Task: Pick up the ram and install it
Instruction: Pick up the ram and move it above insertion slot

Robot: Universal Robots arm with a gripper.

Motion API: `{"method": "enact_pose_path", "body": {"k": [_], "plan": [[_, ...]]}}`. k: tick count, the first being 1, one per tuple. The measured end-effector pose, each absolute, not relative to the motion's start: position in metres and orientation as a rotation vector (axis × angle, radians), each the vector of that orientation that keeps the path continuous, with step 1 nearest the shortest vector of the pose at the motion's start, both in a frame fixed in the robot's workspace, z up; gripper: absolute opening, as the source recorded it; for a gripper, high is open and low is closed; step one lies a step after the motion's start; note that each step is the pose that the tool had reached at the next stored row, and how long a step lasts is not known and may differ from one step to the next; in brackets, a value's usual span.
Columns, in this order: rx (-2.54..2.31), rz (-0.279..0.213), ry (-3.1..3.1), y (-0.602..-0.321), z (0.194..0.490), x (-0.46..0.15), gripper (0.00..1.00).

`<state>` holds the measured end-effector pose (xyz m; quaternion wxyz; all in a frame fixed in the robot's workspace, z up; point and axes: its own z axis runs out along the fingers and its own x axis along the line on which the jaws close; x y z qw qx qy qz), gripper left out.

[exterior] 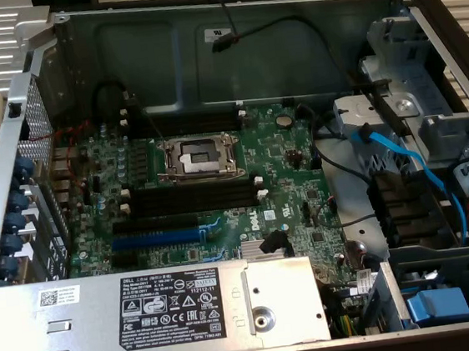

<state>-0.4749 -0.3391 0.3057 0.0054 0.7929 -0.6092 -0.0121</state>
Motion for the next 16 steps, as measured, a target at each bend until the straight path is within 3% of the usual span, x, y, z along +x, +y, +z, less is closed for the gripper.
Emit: {"method": "enact_pose_path", "body": {"k": [16], "plan": [[2.435, -0.020, -1.987, -0.341, 0.285, -0.475, 0.10]]}}
